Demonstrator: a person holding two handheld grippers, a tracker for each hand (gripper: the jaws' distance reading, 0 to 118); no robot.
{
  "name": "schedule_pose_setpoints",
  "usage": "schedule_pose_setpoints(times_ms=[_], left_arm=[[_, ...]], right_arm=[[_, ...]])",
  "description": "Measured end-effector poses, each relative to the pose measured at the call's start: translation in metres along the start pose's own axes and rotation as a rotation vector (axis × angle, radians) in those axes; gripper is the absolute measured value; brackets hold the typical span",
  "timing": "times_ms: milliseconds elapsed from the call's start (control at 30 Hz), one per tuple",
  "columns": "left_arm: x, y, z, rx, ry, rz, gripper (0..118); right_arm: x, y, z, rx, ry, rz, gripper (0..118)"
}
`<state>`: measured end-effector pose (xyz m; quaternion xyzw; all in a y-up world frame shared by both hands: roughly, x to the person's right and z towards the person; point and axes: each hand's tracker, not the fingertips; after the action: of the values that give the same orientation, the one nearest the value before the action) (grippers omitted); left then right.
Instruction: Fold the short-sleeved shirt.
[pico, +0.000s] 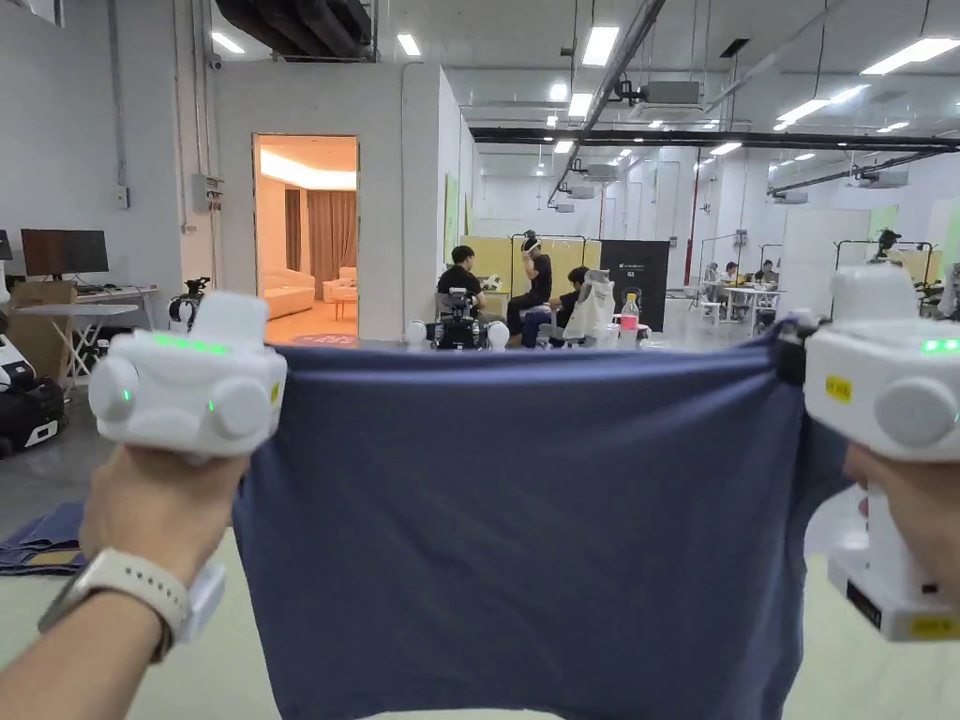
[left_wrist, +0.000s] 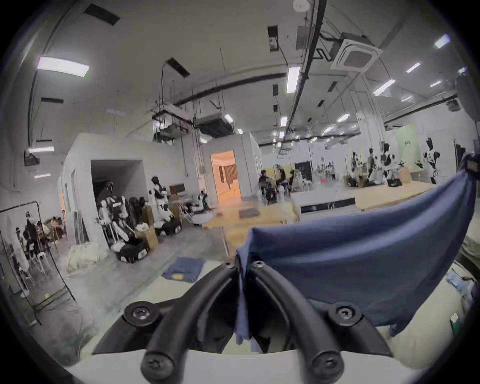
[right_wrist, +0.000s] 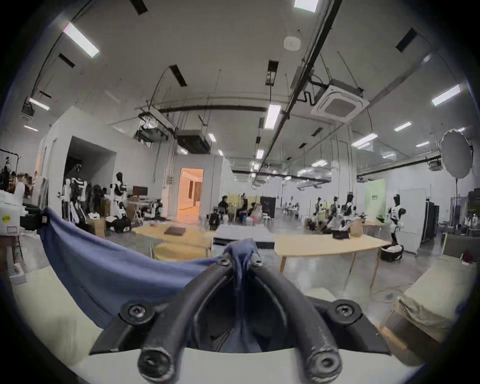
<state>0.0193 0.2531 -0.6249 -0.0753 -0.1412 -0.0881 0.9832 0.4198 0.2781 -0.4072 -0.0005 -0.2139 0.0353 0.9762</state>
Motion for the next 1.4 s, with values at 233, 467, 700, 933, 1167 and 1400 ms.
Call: schedule_pose_setpoints(times_ms=[233,467,700,933,1167,1400], left_arm=[[0.007,-0.071,0.014,-0.081,-0.073,0.048,0],[-0.015,-0.148,0.114,-0.149,-0.218,0.091,0],[-0.025,-0.299,0.191,-0.437,-0.326,0.103,0],[-0.030,-0.374,0.217,-0.543,-0.293,0.129,25],[-0.006,-0.315,0.272,-0.208,-0.246,-0.010,116],[-0.015,-0.326,0.285,-0.289,-0.244,-0.009,0]], right_arm=[[0.013,-0.060,0.032,-0.073,0.035,0.063,5],[0.013,-0.127,0.138,-0.161,0.057,0.152,5],[-0.010,-0.286,0.249,-0.524,0.092,0.139,5],[-0.011,-0.368,0.298,-0.735,0.087,-0.024,21],[-0.049,-0.279,0.323,-0.453,0.126,-0.072,118],[-0.074,-0.274,0.339,-0.326,0.086,-0.008,0]])
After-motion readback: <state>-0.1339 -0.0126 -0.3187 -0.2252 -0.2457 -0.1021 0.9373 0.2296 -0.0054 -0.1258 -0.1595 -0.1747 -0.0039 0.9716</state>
